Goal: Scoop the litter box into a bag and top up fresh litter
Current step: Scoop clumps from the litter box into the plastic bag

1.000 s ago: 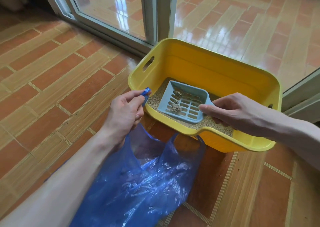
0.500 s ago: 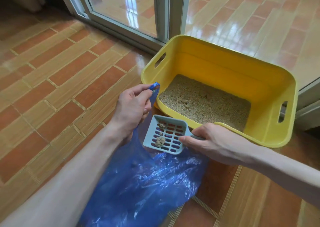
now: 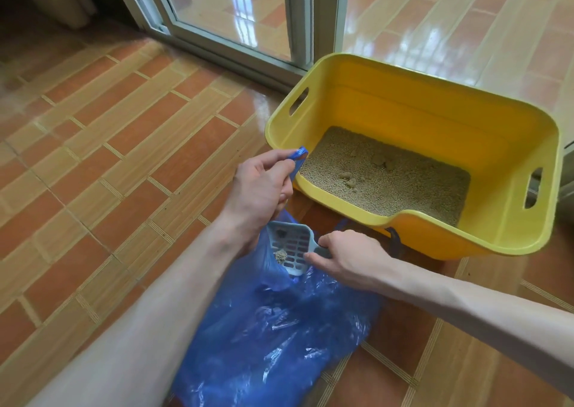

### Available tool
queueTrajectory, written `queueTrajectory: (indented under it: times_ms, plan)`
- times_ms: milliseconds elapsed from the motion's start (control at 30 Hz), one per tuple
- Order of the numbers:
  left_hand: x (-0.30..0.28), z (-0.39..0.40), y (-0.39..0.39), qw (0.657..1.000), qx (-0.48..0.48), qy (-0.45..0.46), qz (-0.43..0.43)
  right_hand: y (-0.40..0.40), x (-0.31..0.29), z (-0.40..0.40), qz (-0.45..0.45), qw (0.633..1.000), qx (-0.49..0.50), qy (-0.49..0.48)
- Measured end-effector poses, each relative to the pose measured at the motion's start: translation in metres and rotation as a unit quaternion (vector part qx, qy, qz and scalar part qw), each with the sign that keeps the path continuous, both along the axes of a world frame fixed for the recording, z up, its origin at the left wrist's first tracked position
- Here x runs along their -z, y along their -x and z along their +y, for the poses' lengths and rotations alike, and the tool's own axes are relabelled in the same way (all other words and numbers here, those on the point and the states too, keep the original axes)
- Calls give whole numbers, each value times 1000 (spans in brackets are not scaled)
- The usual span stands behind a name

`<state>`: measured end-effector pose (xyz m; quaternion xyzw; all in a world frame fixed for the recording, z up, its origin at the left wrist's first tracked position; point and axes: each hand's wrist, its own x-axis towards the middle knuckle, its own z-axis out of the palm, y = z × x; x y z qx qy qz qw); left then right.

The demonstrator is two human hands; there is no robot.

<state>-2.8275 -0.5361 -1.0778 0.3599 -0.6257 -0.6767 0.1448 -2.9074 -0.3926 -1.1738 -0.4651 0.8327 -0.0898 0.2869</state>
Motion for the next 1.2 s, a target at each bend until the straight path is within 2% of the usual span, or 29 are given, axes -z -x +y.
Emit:
queueTrajectory:
  times_ms: [233, 333, 400, 800, 1200]
  plan:
    - [0, -2, -1, 1000, 2, -1, 6, -14, 10, 3, 132, 985, -87, 72]
    - [0, -2, -1, 1000, -1, -2, 9, -13, 21, 6, 220, 956, -136, 141]
    - [1, -3, -1, 1000, -4, -3, 10, -12, 21, 8, 257, 943, -155, 148]
    - [7, -6, -2, 1000, -7, -6, 4, -1, 25, 18, 269, 943, -184, 68]
    - [9, -7, -3, 1000, -10, -9, 1, 0, 20, 21, 149, 975, -162, 24]
